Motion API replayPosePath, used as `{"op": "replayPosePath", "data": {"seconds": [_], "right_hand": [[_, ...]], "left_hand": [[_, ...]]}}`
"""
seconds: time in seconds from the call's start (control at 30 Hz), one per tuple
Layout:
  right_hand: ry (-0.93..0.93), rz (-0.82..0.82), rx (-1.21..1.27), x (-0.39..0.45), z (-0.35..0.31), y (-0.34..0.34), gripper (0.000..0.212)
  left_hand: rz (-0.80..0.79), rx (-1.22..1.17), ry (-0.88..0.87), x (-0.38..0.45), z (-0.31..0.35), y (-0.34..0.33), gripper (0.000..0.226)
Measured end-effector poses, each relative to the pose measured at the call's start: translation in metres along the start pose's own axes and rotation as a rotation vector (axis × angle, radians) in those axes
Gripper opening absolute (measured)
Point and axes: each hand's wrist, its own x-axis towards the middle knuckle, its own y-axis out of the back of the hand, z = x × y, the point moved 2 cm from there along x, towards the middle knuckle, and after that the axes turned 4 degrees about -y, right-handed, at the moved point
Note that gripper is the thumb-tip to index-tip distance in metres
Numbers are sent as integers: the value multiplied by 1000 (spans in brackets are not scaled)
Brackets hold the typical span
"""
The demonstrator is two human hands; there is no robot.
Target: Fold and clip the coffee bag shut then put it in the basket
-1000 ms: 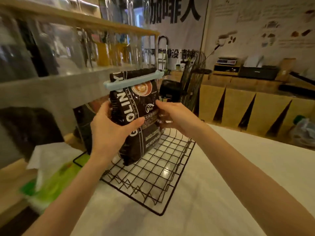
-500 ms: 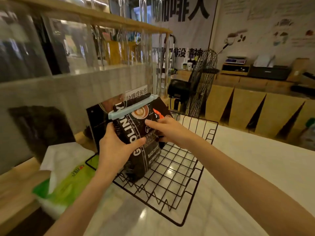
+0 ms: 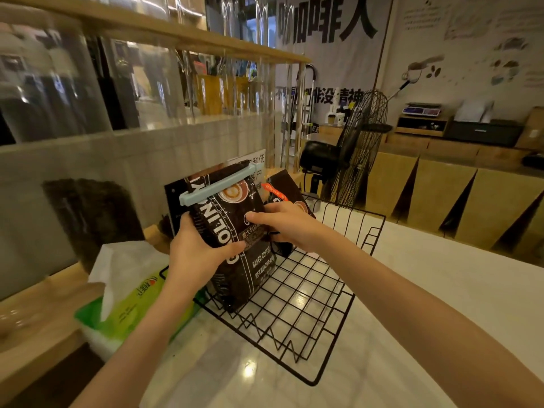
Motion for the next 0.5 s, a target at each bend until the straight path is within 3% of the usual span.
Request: {"op": "replayPosePath", "data": {"seconds": [0.2,0.5], "right_hand": [[6,-15,28,5,10,-2,31],[38,-99,-191,6,16,1,46]], "left_hand": [[-13,24,30,-2,-9,-4,85],[-114,88,66,3,-19,8,97]]}}
